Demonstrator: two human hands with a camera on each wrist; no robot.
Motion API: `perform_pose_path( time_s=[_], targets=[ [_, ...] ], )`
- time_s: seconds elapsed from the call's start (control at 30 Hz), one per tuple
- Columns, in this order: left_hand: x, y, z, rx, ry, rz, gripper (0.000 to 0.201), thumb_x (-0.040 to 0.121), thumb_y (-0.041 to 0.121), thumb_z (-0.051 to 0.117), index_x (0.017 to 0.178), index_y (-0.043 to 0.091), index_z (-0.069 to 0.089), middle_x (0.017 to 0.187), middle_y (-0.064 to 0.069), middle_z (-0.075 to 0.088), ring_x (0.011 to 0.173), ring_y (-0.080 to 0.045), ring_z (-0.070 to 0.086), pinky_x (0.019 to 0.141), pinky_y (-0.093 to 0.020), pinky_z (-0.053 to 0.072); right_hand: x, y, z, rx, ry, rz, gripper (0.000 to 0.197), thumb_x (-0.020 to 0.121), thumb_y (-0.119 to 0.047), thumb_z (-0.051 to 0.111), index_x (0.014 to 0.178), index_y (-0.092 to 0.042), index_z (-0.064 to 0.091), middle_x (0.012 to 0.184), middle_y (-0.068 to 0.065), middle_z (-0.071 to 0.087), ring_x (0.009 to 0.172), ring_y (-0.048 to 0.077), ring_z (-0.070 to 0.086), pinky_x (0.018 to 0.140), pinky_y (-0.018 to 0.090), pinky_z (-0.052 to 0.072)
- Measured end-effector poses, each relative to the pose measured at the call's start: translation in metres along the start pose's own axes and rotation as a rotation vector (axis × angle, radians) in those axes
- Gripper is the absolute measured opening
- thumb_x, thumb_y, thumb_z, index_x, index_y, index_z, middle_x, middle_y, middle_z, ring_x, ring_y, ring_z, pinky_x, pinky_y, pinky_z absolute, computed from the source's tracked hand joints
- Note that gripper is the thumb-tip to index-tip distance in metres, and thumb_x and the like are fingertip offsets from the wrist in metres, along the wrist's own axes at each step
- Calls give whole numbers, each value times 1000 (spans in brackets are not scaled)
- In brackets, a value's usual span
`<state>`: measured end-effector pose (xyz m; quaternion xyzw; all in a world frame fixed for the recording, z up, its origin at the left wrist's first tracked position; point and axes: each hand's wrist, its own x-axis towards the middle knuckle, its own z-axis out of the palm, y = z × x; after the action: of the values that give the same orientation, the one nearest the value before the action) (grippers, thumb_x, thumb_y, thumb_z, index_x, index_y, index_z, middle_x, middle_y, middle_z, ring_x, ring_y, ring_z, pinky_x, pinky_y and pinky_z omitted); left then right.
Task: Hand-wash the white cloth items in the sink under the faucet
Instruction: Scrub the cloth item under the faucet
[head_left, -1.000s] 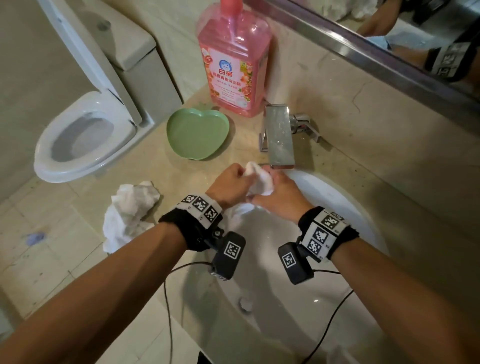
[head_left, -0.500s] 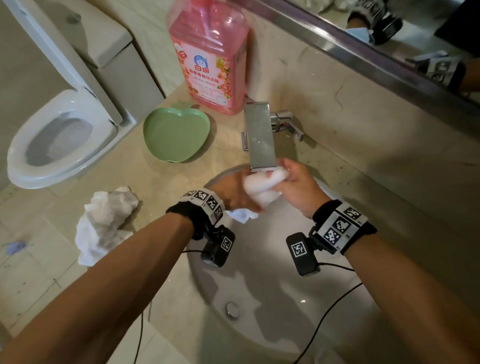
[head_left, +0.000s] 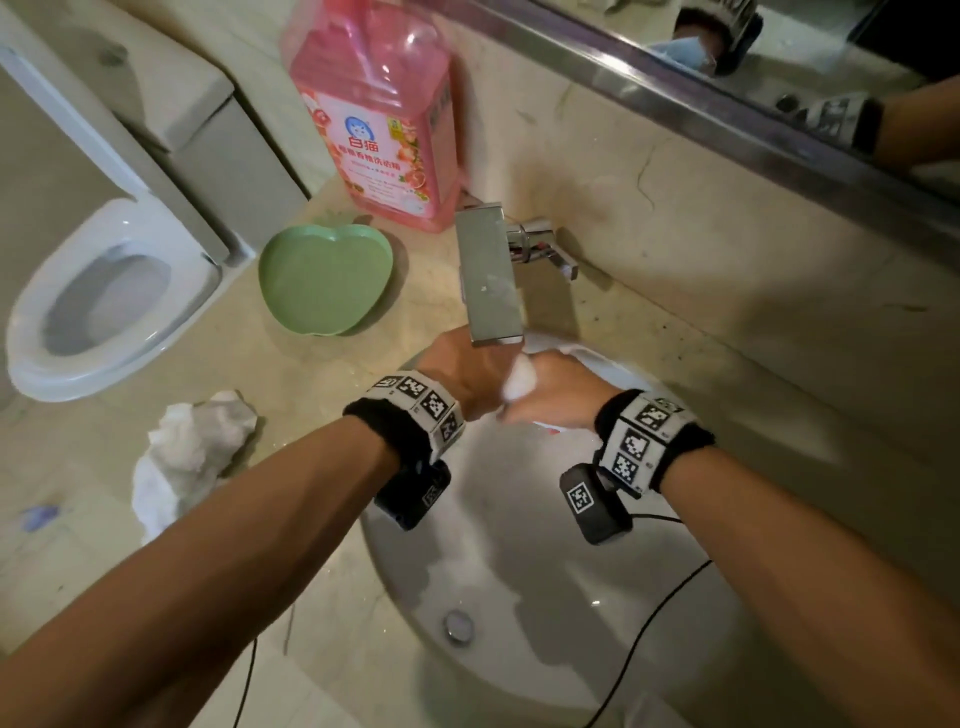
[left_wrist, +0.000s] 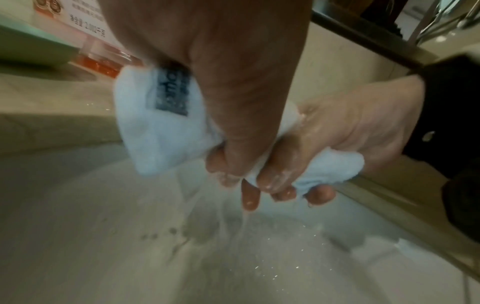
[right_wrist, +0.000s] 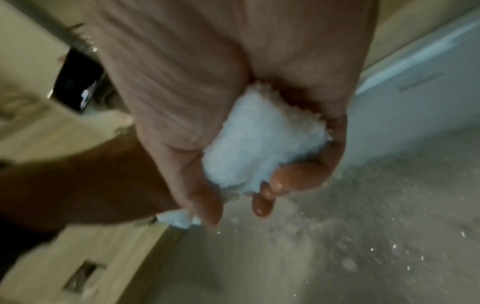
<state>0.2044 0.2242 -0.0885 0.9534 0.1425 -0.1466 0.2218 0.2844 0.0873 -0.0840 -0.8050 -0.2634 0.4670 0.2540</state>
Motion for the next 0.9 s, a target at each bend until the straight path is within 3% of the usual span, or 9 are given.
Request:
perform_pose_path(
  time_s=[0.07, 0.2, 0.33, 0.47, 0.53, 0.63, 0.77, 0.83, 0.9],
  targets=[
    [1, -1, -1, -83, -3, -136, 28, 86, 33, 62, 110, 19, 67, 104, -5, 70, 90, -25, 66, 79, -34, 56, 4, -4, 3, -182, 93, -51, 46, 71, -42, 79, 111, -23, 67, 102, -2, 69, 92, 17, 66, 76, 35, 57],
    [6, -1, -2, -40, -23, -220, 30, 89, 30, 58, 117, 21, 63, 112, -1, 68, 99, -23, 64, 86, -27, 53, 10, -7, 5, -375, 201, -105, 32, 76, -44, 77, 97, -22, 67, 86, -3, 67, 79, 16, 64, 66, 26, 47],
    [6, 4, -4, 30, -118, -118, 44, 83, 42, 39, 119, 27, 58, 113, 0, 65, 104, -26, 63, 90, -33, 52, 17, -5, 9, -642, 248, -135, 19, 83, -32, 68, 96, -18, 69, 84, 2, 69, 74, 21, 65, 66, 29, 51],
    [3, 8, -3, 94, -97, 53, 45, 86, 39, 41, 130, 35, 49, 117, -2, 64, 100, -26, 63, 88, -36, 52, 17, 0, 12, -753, 265, -214, 22, 82, -24, 59, 103, -17, 62, 89, 8, 68, 70, 22, 52, 66, 30, 44],
    [4, 5, -1, 111, -154, 55, 42, 90, 42, 42, 130, 33, 48, 123, -2, 62, 105, -25, 60, 90, -36, 49, 16, 2, 12, -744, 281, -240, 27, 80, -24, 62, 106, -15, 62, 90, 11, 69, 72, 25, 54, 66, 29, 41],
    [2, 0, -5, 53, -203, 39, 41, 90, 41, 42, 130, 33, 49, 126, -2, 61, 110, -24, 60, 97, -41, 49, 16, -1, 9, -713, 263, -281, 28, 81, -29, 63, 108, -21, 64, 90, 7, 69, 81, 27, 65, 68, 29, 48],
    [-9, -9, -8, -60, -180, -6, 60, 79, 60, 43, 128, 26, 53, 124, -2, 61, 111, -23, 59, 95, -35, 48, 13, -6, 4, -536, 238, -277, 37, 76, -30, 71, 109, -18, 62, 90, 0, 69, 83, 24, 67, 71, 32, 54],
    [-19, -21, -7, -232, -162, -130, 68, 79, 55, 63, 132, 16, 47, 127, -5, 59, 113, -24, 58, 98, -36, 47, 10, -9, 4, -403, 171, -329, 42, 76, -26, 74, 116, -19, 64, 100, -7, 63, 94, 18, 63, 80, 26, 48],
    [-31, -30, -6, -370, -138, -171, 70, 80, 54, 66, 134, 15, 44, 127, -6, 59, 115, -23, 58, 100, -39, 47, 8, -14, 3, -333, 131, -400, 45, 80, -17, 74, 123, -22, 65, 114, -1, 63, 106, 15, 56, 88, 20, 38]
  ],
)
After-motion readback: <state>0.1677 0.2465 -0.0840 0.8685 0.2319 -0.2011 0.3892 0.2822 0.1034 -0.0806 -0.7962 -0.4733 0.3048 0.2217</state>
